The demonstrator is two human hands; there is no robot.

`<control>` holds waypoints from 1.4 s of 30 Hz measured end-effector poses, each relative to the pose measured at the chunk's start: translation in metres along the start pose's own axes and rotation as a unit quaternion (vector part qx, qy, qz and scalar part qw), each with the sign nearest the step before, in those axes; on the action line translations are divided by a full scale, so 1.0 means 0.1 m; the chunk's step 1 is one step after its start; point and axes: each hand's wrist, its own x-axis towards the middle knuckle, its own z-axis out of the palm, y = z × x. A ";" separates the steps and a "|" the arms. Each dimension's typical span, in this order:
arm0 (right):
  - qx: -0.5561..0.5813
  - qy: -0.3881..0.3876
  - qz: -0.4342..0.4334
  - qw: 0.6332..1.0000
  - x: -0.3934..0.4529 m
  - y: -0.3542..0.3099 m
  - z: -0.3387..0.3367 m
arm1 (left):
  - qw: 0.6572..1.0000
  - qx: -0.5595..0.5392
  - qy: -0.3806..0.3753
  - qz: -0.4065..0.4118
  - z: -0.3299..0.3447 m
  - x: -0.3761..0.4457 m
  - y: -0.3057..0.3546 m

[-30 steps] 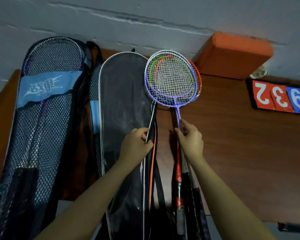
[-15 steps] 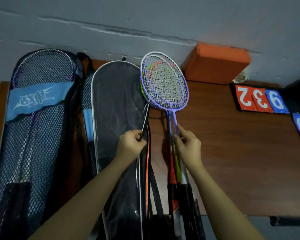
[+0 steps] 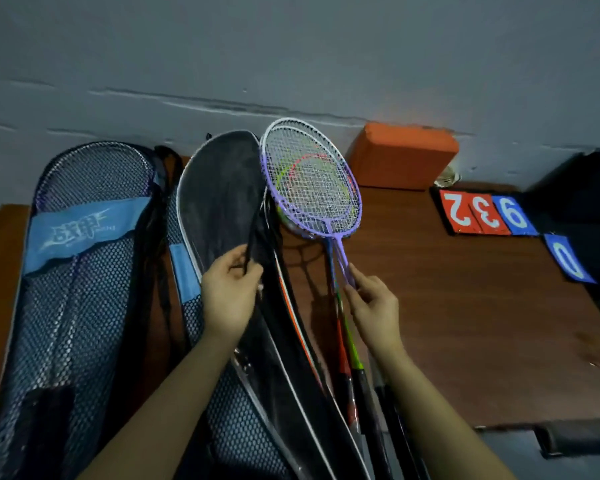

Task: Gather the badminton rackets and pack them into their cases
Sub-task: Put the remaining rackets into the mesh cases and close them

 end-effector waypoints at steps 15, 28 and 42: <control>-0.076 0.025 -0.010 0.997 -0.38 0.12 -0.41 | 0.990 -0.001 -0.104 -0.092 0.56 0.16 -0.09; -0.070 -0.054 0.046 0.995 -0.48 0.53 -0.93 | 0.995 0.048 -0.029 -0.079 1.01 0.19 -0.27; 0.232 -0.043 0.218 0.947 -0.28 0.56 -1.23 | 0.987 0.152 -0.009 -0.049 1.37 0.05 -0.31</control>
